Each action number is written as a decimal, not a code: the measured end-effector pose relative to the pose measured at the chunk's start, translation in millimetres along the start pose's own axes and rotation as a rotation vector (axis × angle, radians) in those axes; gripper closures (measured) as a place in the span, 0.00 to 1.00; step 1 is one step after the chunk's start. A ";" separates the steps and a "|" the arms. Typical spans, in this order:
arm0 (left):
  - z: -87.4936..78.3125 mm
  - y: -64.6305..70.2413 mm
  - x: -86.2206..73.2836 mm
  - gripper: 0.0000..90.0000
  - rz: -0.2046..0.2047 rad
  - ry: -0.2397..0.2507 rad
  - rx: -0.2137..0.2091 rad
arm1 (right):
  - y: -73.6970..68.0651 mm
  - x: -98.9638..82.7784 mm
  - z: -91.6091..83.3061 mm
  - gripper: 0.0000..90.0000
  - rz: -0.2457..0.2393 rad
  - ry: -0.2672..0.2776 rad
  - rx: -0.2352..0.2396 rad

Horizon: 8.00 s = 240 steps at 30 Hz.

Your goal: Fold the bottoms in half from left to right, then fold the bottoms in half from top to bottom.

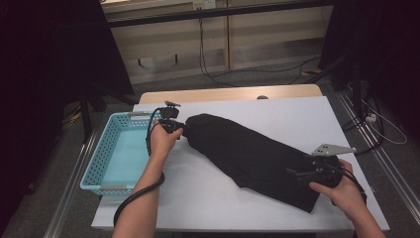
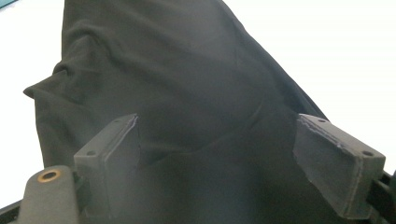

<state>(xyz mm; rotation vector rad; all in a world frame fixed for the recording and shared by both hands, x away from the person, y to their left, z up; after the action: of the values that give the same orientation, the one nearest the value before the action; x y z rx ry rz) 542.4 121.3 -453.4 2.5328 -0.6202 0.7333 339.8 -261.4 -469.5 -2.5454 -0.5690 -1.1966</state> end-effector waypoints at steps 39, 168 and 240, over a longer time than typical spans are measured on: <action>-45.4 -28.5 29.1 0.87 0.003 0.025 0.093 | -1.7 0.9 -0.3 0.16 -0.011 0.006 0.013; -19.4 80.5 -52.5 0.15 0.278 0.151 -0.197 | -110.9 21.5 75.2 0.97 -0.225 -0.060 0.216; -22.5 81.5 -51.0 0.15 0.282 0.149 -0.204 | -19.7 77.2 90.9 0.97 -0.127 0.015 -0.015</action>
<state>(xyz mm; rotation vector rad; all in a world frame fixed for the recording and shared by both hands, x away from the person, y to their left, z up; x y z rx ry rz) 452.4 82.0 -443.3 2.2061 -0.9599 0.8965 436.8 -189.5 -464.4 -2.5442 -0.7309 -1.2649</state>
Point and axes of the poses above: each handheld gripper's, and its own axes: z roughly forward along the jaws, x roughly out of its top, y roughly to its right, the point moved 6 cm from there along z, roughly forward along the jaws, and after that the axes turned 4 degrees about -x, right-handed, at the moved point
